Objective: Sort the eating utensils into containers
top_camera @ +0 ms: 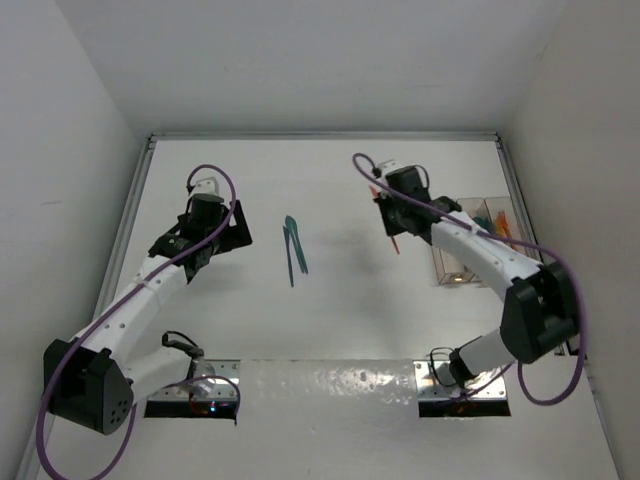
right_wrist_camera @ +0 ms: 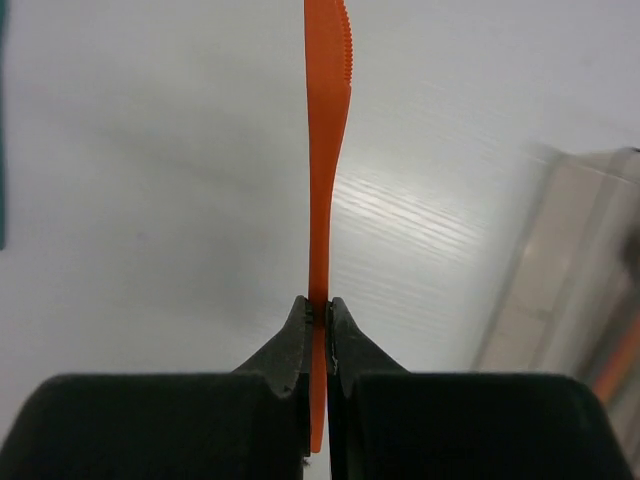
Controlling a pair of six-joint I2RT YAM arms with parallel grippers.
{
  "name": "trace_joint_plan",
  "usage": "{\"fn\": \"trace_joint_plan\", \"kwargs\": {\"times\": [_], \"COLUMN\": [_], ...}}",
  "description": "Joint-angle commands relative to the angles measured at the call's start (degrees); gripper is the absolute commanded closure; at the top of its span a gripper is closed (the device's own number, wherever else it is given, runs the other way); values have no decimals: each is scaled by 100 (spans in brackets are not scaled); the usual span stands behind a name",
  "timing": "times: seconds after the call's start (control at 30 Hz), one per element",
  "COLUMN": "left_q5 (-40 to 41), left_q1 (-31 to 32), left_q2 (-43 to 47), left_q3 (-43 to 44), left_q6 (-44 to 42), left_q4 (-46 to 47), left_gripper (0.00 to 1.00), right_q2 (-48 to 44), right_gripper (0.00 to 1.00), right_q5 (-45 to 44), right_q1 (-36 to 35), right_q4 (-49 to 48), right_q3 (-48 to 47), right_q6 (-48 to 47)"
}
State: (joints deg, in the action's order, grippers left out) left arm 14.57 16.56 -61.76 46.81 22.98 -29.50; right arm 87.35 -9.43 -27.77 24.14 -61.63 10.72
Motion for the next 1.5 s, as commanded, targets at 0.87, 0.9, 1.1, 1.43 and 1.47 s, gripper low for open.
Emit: {"fn": "trace_joint_plan", "kwargs": {"times": [0.87, 0.9, 1.1, 1.43, 1.47], "left_q5": [-86, -86, -103, 11, 11], "left_q1": [14, 6, 14, 14, 14], "left_q2": [-73, -65, -91, -73, -73], "left_q3": [-14, -14, -5, -14, -5], "left_q6": [22, 31, 48, 101, 101], "left_q4": [287, 295, 330, 295, 287], "left_gripper": [12, 12, 12, 12, 12], "right_q2": [-306, -359, -61, 1810, 1942], "right_gripper": [63, 62, 60, 57, 57], "right_q5": [812, 698, 249, -295, -357], "right_q1": [2595, 2418, 696, -1353, -1441], "right_q4": [-471, -533, -909, -1438, -1465], "right_q3": [414, 415, 116, -1262, -1360], "right_q6": [-712, -616, 235, 984, 1037]}}
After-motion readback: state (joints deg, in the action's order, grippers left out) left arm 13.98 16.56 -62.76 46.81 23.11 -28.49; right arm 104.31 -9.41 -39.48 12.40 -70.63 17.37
